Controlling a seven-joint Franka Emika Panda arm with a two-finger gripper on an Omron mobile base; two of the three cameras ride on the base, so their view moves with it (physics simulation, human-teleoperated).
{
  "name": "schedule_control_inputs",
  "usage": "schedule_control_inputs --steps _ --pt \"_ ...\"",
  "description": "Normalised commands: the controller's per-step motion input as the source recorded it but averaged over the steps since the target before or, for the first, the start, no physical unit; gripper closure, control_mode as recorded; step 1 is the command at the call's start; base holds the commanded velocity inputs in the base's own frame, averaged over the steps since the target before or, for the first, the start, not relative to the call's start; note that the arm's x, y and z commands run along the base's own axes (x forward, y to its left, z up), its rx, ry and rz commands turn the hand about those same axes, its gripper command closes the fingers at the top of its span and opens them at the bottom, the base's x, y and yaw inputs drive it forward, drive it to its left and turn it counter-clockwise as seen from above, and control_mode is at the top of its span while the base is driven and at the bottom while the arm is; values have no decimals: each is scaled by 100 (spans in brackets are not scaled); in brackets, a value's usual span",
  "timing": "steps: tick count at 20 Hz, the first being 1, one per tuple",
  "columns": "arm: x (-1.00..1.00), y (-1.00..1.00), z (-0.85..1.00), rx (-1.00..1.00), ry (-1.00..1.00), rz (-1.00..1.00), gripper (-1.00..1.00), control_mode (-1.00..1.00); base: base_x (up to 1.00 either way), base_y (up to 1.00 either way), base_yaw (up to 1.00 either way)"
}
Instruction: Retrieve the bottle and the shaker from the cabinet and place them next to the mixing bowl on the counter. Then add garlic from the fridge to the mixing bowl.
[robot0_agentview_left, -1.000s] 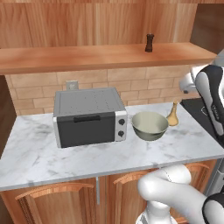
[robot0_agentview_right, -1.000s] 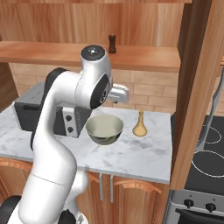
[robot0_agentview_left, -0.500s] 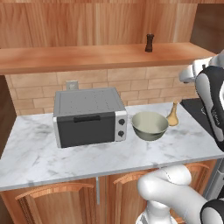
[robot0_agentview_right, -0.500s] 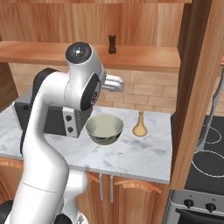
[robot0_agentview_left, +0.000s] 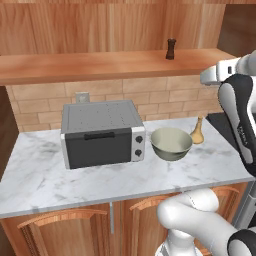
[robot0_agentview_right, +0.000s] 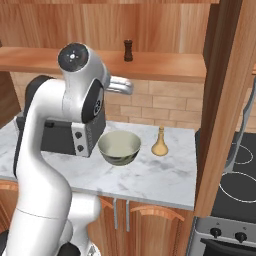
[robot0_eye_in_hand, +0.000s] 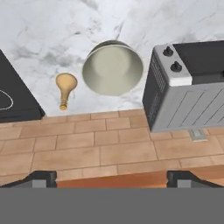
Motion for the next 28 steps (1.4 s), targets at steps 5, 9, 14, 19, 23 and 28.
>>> schedule_control_inputs --steps 5,9,14,19,23,28 --pt "9 35 30 -8 -6 0 -100 -100 0 0 0" --pt "21 25 34 -12 0 0 -100 -100 0 0 0" --pt "32 17 32 -13 0 0 -100 -100 0 0 0" --pt "34 0 4 -1 0 0 -100 -100 0 0 0" --pt "37 0 0 0 0 0 -100 -100 0 0 0" --pt "41 0 0 0 0 0 -100 -100 0 0 0"
